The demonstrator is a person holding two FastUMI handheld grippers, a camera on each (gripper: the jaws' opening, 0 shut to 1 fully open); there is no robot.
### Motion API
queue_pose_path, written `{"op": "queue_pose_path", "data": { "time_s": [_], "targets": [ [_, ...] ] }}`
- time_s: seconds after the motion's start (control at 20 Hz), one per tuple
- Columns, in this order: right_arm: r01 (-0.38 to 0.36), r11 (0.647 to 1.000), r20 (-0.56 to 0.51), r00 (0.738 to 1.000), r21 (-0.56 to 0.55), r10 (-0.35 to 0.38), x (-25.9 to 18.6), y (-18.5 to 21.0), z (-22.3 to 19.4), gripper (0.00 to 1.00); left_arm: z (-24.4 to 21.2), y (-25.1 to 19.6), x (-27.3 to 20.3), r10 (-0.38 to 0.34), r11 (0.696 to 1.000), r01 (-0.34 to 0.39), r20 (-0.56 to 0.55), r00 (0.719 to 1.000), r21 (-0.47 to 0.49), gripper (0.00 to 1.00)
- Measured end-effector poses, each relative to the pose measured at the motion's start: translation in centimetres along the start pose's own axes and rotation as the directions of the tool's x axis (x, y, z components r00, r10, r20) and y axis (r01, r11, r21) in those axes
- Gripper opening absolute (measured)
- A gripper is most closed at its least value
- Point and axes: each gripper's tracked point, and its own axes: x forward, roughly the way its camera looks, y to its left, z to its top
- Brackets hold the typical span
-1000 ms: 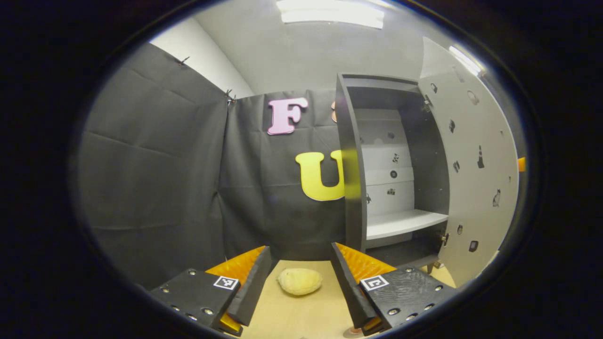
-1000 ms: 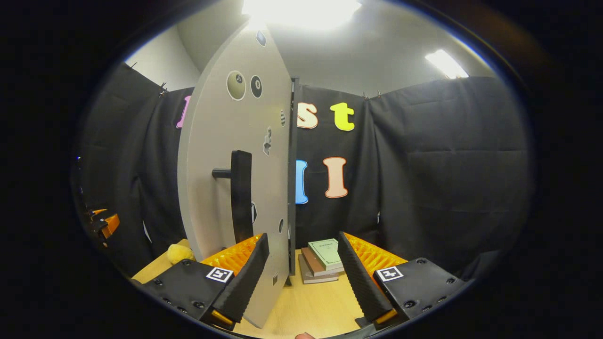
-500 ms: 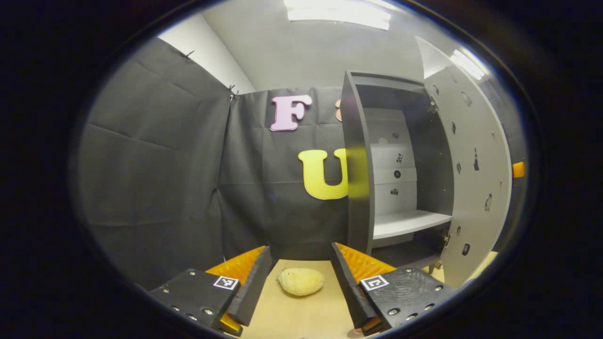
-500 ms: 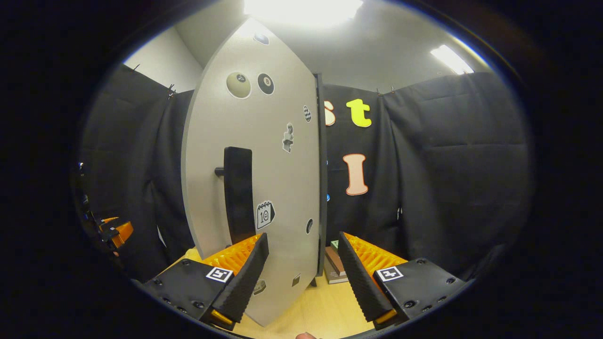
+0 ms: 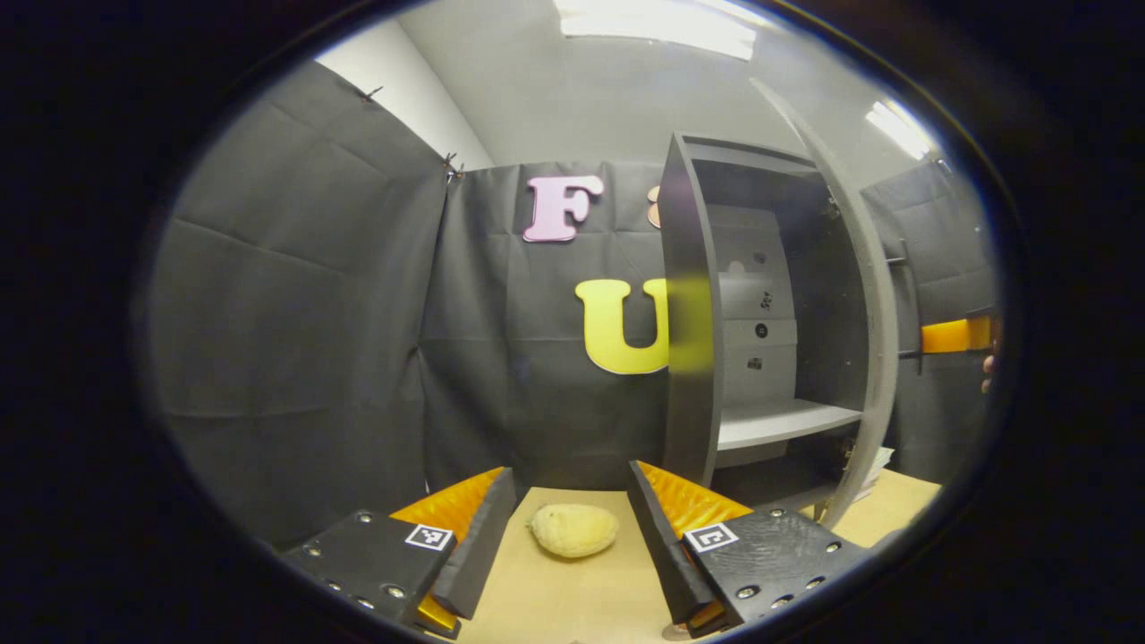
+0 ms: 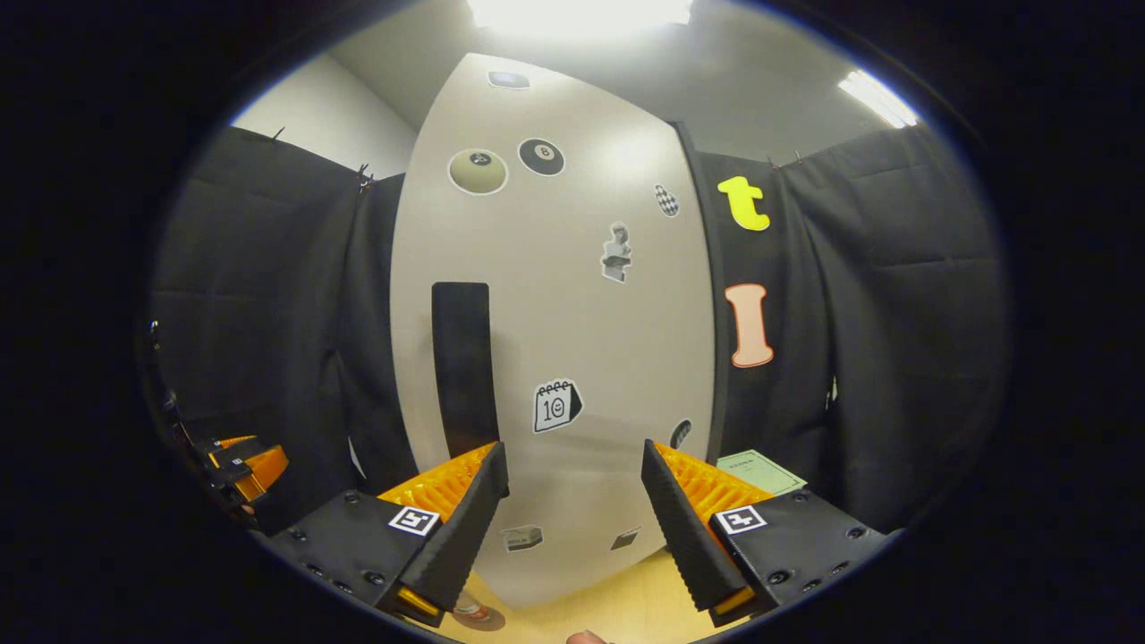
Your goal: Open the cabinet door with the right hand, grasp the bottle in the cabinet with the left hand and place it on the coaster, then close the cabinet door with the right hand.
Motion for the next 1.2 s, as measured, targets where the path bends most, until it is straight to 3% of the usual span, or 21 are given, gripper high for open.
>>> {"op": "queue_pose_path", "data": {
  "time_s": [0.2,0.25,0.3,0.5,0.65,0.7,1.1,1.15,1.2],
  "targets": [
    [-0.055,0.998,0.001,0.998,-0.007,0.055,1.9,2.8,0.1,0.92,-0.5,1.4,-0.8,0.02,1.0,-0.02,-0.012,1.0,-0.003,0.8],
    [-0.054,0.998,0.005,0.999,-0.011,0.054,2.1,3.0,0.2,0.96,-0.5,1.5,-1.0,0.025,1.0,-0.025,-0.013,1.0,-0.005,0.78],
    [-0.054,0.998,0.015,0.998,-0.014,0.054,3.0,3.2,0.2,0.92,-0.6,1.6,-1.0,0.029,1.0,-0.029,-0.013,0.999,-0.008,0.76],
    [-0.06,0.998,0.013,0.998,0.023,0.06,4.9,3.6,-0.4,0.96,-0.6,2.1,-1.5,0.035,0.999,-0.035,-0.013,0.999,-0.012,0.76],
    [-0.056,0.998,0.006,0.998,0.04,0.056,6.1,3.7,-0.7,0.92,-0.8,2.2,-1.7,0.027,1.0,-0.027,-0.015,1.0,-0.01,0.76],
    [-0.051,0.998,0.0,0.999,0.031,0.051,6.3,3.7,-1.1,0.95,-0.9,2.0,-1.6,0.022,1.0,-0.022,-0.017,1.0,-0.007,0.78],
    [-0.053,0.998,-0.002,0.999,0.015,0.053,6.3,4.2,-1.3,0.96,-0.5,-0.5,-2.0,-0.029,1.0,0.029,-0.015,0.999,0.002,0.76],
    [-0.06,0.998,0.007,0.998,0.016,0.06,5.8,4.1,-1.1,0.93,-0.4,-1.0,-2.1,-0.031,0.999,0.031,-0.014,0.999,0.008,0.76],
    [-0.07,0.997,0.016,0.997,0.014,0.07,5.2,3.9,-0.9,0.97,-0.3,-1.4,-2.3,-0.028,0.999,0.028,-0.013,1.0,0.015,0.76]
  ]
}}
